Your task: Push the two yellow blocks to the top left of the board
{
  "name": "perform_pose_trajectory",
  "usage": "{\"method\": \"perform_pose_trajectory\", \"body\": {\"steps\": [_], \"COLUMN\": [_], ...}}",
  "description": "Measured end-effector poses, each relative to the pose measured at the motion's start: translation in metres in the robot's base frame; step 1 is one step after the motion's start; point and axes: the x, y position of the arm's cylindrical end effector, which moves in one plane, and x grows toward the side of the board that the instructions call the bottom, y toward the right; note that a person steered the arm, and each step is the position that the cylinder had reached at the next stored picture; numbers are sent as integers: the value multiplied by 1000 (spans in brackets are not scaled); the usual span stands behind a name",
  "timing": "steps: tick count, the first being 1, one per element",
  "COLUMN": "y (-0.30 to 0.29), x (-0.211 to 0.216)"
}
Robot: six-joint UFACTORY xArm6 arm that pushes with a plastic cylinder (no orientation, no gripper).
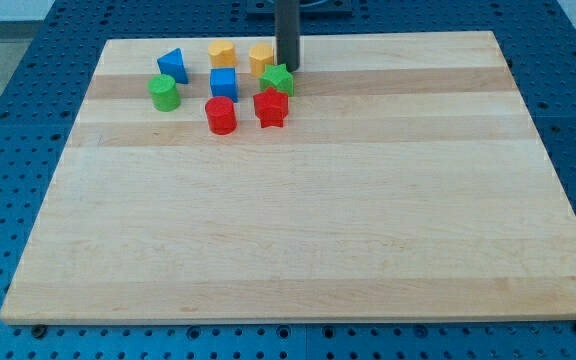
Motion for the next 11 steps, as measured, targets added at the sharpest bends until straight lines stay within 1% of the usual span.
{"method": "perform_pose_trajectory", "body": {"steps": [1,2,3,4,5,6,7,9,11], "y": [-44,-74,-84,-75,-47,-38,-59,-121,-154], "x": [0,0,0,0,-4,-24,-34,-27,-27]}}
